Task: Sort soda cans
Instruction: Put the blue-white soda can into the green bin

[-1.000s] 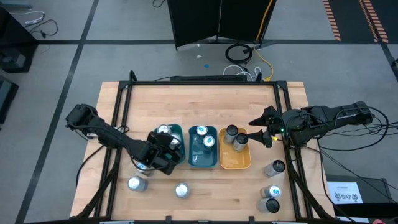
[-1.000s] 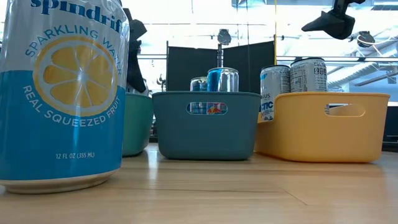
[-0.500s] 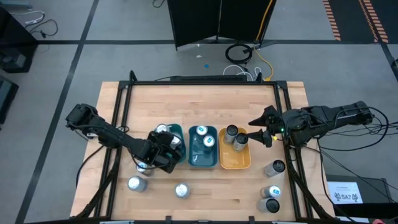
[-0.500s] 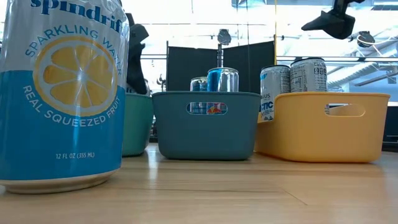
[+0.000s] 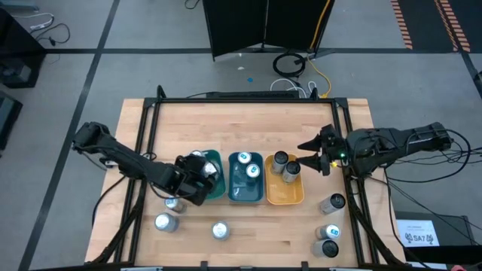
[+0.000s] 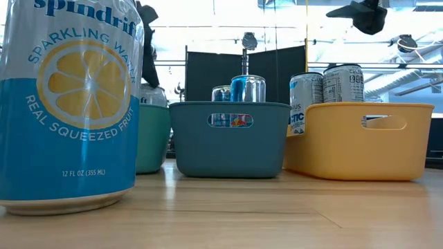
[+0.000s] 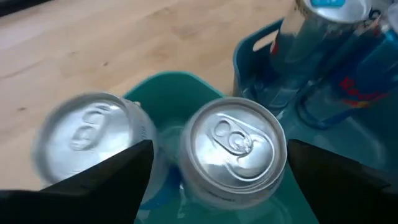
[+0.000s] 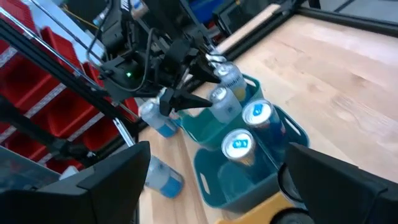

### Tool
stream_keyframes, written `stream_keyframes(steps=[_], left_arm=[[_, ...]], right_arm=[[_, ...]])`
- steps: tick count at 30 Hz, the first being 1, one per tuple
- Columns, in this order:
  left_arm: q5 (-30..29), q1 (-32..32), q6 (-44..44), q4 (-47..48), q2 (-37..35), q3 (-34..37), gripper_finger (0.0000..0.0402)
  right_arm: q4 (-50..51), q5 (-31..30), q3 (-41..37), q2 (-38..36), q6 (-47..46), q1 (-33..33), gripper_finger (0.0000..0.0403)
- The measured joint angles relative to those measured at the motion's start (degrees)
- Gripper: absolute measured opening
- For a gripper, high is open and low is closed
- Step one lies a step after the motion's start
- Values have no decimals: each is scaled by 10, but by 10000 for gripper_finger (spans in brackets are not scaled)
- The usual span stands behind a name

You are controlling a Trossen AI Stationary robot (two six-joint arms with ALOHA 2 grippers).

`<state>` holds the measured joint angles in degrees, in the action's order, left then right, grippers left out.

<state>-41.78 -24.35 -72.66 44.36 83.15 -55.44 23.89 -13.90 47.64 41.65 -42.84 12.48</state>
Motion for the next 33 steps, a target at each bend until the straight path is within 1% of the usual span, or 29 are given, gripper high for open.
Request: stream_keyframes(steps=[6, 9, 12, 17, 20, 22, 24, 27, 30, 33], left_arm=[[0, -26, 1, 36, -62, 0, 377], [1, -39, -3, 47, -92, 0, 377], [12, -50, -4, 42, -123, 0, 377], [13, -75, -16, 33, -170, 0, 377], [-12, -95, -42, 20, -186, 0, 377], [-33, -109, -52, 9, -187, 0, 377], [-41, -120, -67, 8, -184, -6, 377], [-48, -130, -86, 20, -167, -32, 377], [-52, -138, -92, 39, -134, -83, 377], [-52, -143, -106, 105, -89, -150, 377]], right_arm=[[-17, -26, 0, 3, -23, 0, 364], [-17, -27, 0, 7, -32, 0, 364], [-15, -26, 0, 10, -32, 0, 364], [-14, -26, 0, 23, -22, 0, 364], [-12, -22, 0, 34, -16, 0, 364], [-8, -10, 0, 41, -15, 0, 364], [-5, 4, 0, 47, -15, 0, 364], [0, 22, 0, 54, -13, 0, 364], [5, 34, 0, 61, -1, 0, 364], [8, 38, 0, 66, 7, 0, 364]])
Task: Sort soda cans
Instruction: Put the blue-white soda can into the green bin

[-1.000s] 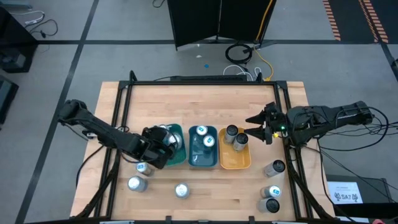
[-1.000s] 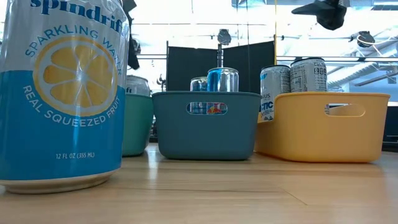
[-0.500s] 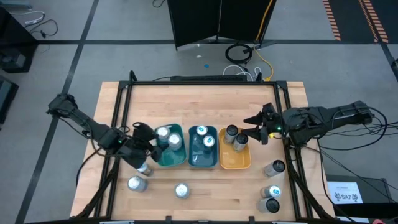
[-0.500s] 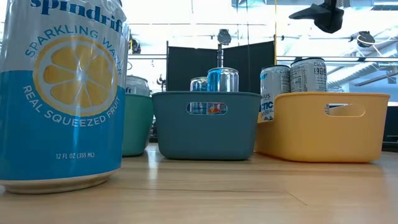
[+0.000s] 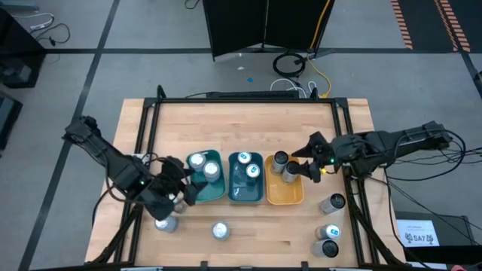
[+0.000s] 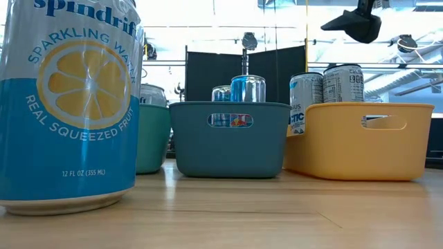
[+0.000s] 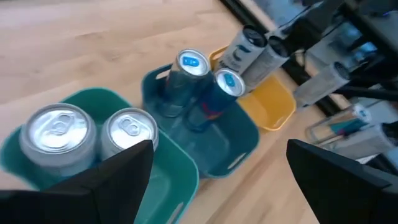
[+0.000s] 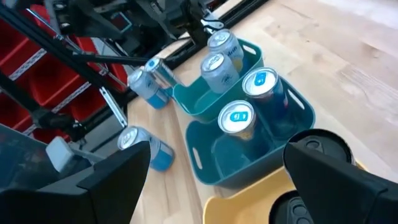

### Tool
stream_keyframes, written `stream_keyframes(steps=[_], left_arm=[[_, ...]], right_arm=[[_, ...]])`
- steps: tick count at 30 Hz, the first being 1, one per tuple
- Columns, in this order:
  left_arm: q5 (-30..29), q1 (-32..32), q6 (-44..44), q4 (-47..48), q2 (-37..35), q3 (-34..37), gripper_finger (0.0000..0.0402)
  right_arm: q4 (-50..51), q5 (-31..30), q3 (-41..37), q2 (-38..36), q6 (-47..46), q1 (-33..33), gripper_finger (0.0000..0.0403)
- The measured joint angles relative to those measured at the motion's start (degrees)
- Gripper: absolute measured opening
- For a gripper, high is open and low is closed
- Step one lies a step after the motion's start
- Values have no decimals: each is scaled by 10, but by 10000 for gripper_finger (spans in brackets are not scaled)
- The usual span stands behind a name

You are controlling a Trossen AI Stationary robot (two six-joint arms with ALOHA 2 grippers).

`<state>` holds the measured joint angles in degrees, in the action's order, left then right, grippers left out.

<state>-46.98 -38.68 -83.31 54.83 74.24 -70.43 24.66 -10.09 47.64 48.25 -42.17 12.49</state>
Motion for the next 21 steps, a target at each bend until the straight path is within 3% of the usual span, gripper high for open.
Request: stream_keyframes(steps=[6, 10, 21], left_arm=[[56, -8, -63, 199, 82, -156, 377], [117, -7, -98, 307, 101, -213, 377], [149, -8, -74, 279, 98, -220, 377]], right_arm=[[11, 0, 0, 3, 11, 0, 364], [11, 1, 0, 3, 23, 0, 364], [9, -2, 0, 3, 29, 0, 364]])
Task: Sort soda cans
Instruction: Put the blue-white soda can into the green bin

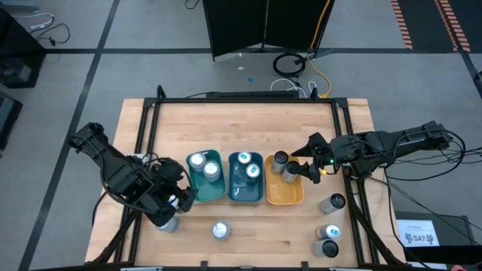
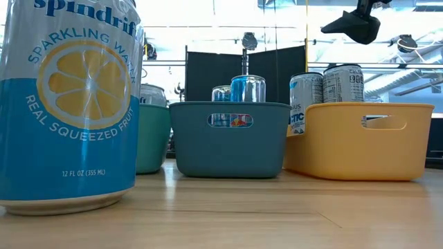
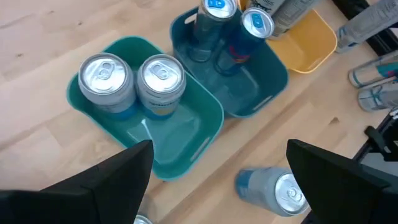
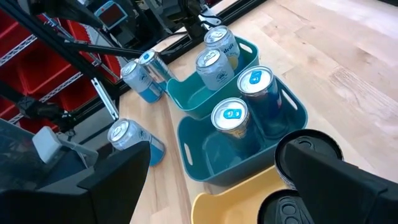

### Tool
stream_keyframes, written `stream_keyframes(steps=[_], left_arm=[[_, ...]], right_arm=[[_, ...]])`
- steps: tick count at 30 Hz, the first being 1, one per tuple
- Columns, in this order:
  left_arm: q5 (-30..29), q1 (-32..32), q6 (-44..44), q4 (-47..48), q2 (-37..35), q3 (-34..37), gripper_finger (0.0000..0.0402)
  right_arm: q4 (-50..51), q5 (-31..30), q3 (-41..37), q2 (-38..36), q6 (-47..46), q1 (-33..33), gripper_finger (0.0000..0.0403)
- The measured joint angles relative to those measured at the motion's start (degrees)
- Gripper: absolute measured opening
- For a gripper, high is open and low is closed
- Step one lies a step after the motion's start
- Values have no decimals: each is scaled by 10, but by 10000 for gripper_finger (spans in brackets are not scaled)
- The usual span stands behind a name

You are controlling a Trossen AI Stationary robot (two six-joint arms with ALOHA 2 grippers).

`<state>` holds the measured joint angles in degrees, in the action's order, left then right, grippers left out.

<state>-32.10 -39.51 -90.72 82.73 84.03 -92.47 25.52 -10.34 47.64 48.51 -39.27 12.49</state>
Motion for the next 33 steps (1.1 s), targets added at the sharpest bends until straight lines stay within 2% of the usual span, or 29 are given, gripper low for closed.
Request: stream_keyframes(steps=[11, 15, 20, 27, 33], left_arm=[[1, 0, -2, 19, 0, 0, 377], [41, 0, -4, 23, 0, 0, 377], [61, -27, -5, 22, 3, 0, 377], [82, -81, -71, 23, 2, 0, 377], [108, -134, -183, 37, 4, 0, 377]], right_arm=[[0, 0, 0, 0, -21, 0, 364], [0, 0, 0, 0, -34, 0, 364], [0, 0, 0, 0, -38, 0, 364], [0, 0, 0, 0, -36, 0, 364], [0, 0, 0, 0, -36, 0, 364]])
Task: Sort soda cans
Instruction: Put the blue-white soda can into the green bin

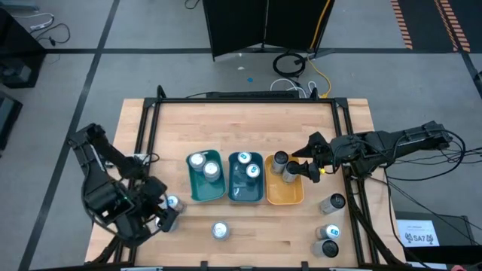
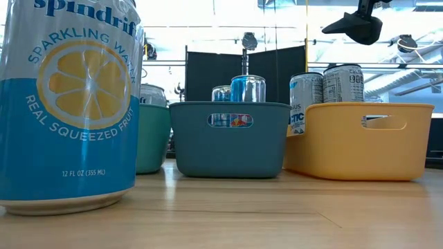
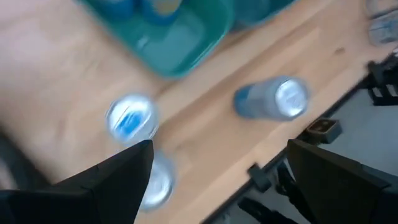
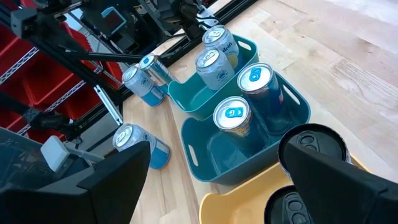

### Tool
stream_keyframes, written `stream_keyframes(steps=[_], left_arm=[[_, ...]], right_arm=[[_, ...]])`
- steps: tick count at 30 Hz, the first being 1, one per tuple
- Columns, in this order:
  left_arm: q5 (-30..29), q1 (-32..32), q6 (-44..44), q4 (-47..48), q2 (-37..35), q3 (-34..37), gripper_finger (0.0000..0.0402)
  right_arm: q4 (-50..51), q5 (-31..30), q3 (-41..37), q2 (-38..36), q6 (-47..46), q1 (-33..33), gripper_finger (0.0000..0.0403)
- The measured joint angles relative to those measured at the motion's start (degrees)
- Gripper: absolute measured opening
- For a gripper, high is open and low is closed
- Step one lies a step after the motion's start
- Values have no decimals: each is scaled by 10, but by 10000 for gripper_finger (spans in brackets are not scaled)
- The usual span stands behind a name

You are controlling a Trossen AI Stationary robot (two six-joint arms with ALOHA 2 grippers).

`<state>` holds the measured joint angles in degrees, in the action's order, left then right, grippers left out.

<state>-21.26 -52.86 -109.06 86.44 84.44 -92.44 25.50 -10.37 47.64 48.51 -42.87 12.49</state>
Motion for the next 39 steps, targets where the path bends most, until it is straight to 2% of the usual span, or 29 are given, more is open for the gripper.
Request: stream_keyframes(steps=[5, 9, 13, 19, 26, 32, 39], left_arm=[[78, -32, -98, 37, 19, 1, 377], [84, -47, -142, 35, 44, 1, 377], [112, -53, -152, 35, 79, 1, 377], [120, -53, -152, 30, 120, 18, 377], [154, -53, -152, -28, 107, 96, 377], [154, -53, -152, -125, 76, 183, 377], [152, -45, -151, -188, 52, 258, 376]], right_arm=[[-3, 0, 0, 0, 0, 0, 364], [-6, 0, 0, 2, 0, 0, 364], [-7, -1, 0, 4, 0, 0, 364], [-9, -1, 0, 4, 0, 0, 364], [-9, -1, 0, 4, 0, 0, 364], [-9, -1, 0, 4, 0, 0, 364], [-9, 0, 0, 4, 0, 0, 364]])
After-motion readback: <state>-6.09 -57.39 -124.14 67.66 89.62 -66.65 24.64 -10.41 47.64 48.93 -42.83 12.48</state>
